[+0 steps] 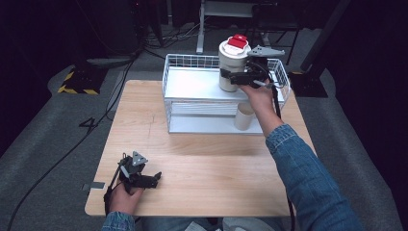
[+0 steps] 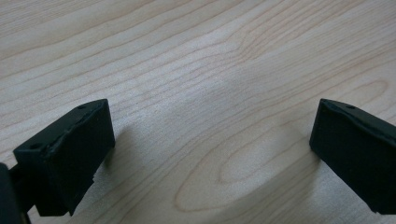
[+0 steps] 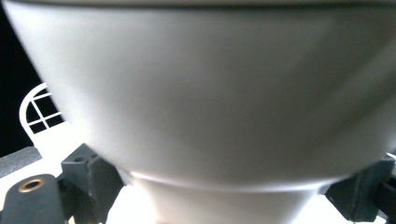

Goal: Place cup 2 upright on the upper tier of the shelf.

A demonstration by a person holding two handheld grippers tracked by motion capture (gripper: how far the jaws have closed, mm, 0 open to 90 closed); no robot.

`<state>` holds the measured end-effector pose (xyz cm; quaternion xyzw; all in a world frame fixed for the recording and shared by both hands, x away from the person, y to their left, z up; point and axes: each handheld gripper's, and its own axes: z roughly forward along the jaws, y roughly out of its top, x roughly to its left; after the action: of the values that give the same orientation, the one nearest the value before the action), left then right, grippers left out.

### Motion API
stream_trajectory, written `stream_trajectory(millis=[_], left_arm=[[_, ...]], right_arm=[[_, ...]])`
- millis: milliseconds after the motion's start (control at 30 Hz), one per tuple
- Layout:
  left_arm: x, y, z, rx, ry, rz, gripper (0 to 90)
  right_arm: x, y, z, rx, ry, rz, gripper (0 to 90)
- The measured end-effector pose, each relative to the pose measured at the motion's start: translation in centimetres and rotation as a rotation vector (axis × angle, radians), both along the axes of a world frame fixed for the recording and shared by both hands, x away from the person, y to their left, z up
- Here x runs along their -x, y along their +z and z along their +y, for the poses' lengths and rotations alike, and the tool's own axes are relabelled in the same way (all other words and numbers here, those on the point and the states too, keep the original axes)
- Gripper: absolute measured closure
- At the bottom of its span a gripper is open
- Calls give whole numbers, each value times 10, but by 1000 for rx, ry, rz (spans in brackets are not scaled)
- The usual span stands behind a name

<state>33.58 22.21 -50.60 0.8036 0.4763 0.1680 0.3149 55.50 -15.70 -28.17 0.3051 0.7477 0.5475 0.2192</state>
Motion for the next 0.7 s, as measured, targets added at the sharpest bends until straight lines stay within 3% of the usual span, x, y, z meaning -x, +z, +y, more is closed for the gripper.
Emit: stream_trajectory(millis=[700], left_arm=[[0, 0, 0, 0, 0, 0, 4]], right_arm=[[-3, -8, -5, -17, 2, 9, 125]])
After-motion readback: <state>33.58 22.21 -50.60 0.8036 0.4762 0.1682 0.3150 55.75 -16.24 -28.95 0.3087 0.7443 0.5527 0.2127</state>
